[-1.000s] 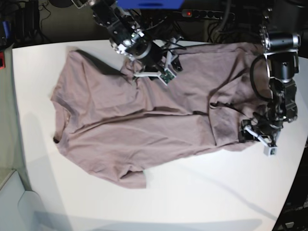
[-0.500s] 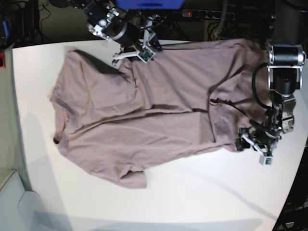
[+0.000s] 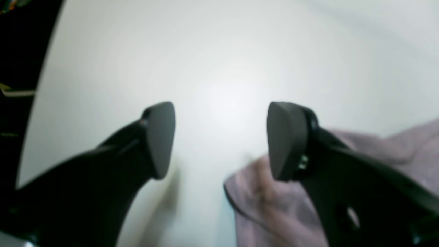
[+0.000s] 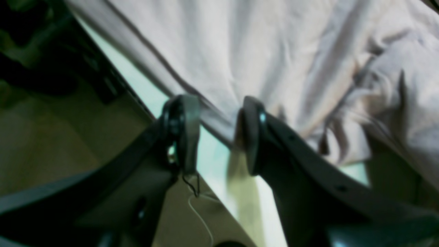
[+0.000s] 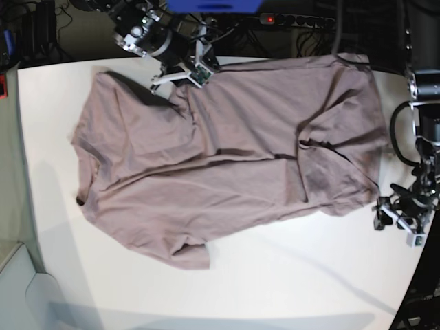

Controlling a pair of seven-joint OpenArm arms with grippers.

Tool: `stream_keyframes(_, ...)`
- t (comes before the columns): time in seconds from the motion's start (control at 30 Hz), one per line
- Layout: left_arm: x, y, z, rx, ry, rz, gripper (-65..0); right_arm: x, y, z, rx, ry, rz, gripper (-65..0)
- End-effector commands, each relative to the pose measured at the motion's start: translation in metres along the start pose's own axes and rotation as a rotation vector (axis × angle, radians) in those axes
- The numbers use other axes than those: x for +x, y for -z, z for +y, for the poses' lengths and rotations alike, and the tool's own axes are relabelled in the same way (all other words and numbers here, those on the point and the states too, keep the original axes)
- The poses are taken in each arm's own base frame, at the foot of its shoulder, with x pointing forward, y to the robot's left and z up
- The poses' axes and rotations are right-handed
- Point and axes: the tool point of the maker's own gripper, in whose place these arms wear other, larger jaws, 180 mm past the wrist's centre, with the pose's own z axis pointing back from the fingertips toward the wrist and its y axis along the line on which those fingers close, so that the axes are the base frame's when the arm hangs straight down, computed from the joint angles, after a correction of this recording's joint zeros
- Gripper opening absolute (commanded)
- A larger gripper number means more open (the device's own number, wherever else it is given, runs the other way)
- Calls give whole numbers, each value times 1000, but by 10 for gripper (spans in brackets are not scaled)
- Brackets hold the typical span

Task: Layout the t-shirt on the table in an organized manner, then fold the t-shirt properly
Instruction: 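Grasp the shirt edges with both grippers and smooth the fabric flat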

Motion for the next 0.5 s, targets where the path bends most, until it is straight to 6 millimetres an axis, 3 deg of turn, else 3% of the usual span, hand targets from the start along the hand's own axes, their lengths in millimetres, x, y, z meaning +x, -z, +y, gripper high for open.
stream_keyframes(0.0, 11, -8, 10, 6, -8, -49, -241, 10, -4, -7, -25, -7, -24, -422)
stream_keyframes(0.13, -10, -25, 8, -26, -73, -66, -241, 42, -5, -15, -47, -14, -105, -421)
stream_keyframes(0.27, -30, -43, 6, -72, -148, -21, -241, 63, -13, -39, -112, -5, -162, -416)
stream_keyframes(0.4, -52, -59, -13, -146, -229, 41, -241, 76, -22, -72, -202, 37, -204, -352)
stream_keyframes(0.47, -52, -68, -21, -174, -255, 30, -241, 81, -24, -88, -243, 42, -215, -309)
